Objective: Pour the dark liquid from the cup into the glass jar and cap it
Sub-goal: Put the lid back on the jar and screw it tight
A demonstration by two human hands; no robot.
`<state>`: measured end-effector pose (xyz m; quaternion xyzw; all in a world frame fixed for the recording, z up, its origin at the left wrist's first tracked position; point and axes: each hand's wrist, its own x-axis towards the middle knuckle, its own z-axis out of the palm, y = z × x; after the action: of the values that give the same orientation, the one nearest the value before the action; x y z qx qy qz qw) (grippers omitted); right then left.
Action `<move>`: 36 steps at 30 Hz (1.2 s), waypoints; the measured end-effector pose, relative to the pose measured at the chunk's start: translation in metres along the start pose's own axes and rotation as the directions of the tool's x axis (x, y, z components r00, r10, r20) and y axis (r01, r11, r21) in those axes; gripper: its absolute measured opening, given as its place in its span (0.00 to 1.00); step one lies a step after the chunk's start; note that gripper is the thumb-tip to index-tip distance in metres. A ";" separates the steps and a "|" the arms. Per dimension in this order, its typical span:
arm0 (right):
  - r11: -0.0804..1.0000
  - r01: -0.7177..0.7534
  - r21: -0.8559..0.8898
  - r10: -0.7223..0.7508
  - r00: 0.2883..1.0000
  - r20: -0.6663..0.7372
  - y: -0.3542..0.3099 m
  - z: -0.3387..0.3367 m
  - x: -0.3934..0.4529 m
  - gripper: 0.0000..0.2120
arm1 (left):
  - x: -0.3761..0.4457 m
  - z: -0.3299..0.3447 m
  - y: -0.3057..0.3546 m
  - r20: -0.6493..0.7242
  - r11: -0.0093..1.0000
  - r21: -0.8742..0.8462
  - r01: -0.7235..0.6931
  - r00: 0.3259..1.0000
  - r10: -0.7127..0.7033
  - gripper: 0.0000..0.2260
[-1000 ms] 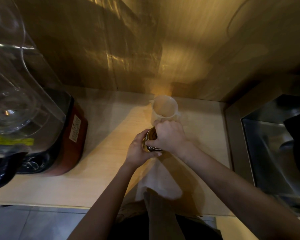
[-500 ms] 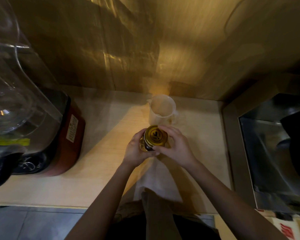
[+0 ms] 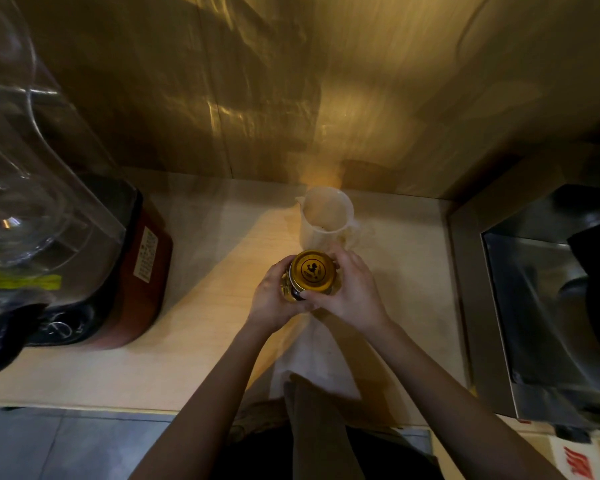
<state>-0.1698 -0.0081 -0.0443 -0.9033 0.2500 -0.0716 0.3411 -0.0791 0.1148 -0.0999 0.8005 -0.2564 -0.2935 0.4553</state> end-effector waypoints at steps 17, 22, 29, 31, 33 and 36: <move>0.916 -0.219 -0.336 0.195 0.975 -0.102 -0.026 0.004 -0.002 0.37 | 0.001 0.001 -0.003 -0.006 1.000 0.016 -0.023 1.000 0.023 0.41; 0.915 -0.083 -0.396 0.101 0.995 0.026 -0.015 -0.028 0.003 0.30 | 0.002 0.000 -0.001 0.002 1.000 0.001 -0.004 1.000 0.004 0.44; 0.996 0.091 -0.008 -0.084 0.944 0.319 -0.007 -0.015 0.004 0.43 | 0.003 0.000 -0.001 0.016 0.999 0.023 -0.025 1.000 0.024 0.45; 0.992 0.120 -0.039 -0.103 0.950 0.294 -0.006 -0.013 0.004 0.39 | 0.003 0.000 -0.001 0.019 1.000 0.017 -0.025 1.000 0.024 0.45; 0.990 0.128 -0.066 -0.103 0.952 0.289 -0.006 -0.011 0.005 0.37 | 0.003 -0.001 0.000 0.025 1.000 0.009 -0.024 0.999 0.024 0.45; 0.990 0.112 -0.088 -0.083 0.956 0.282 -0.004 -0.012 0.010 0.38 | 0.003 -0.001 0.001 0.027 1.000 -0.005 -0.012 1.000 0.012 0.45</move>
<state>-0.1633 -0.0170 -0.0333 -0.9321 0.1583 0.0520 0.3216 -0.0764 0.1130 -0.0988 0.7939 -0.2665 -0.3022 0.4553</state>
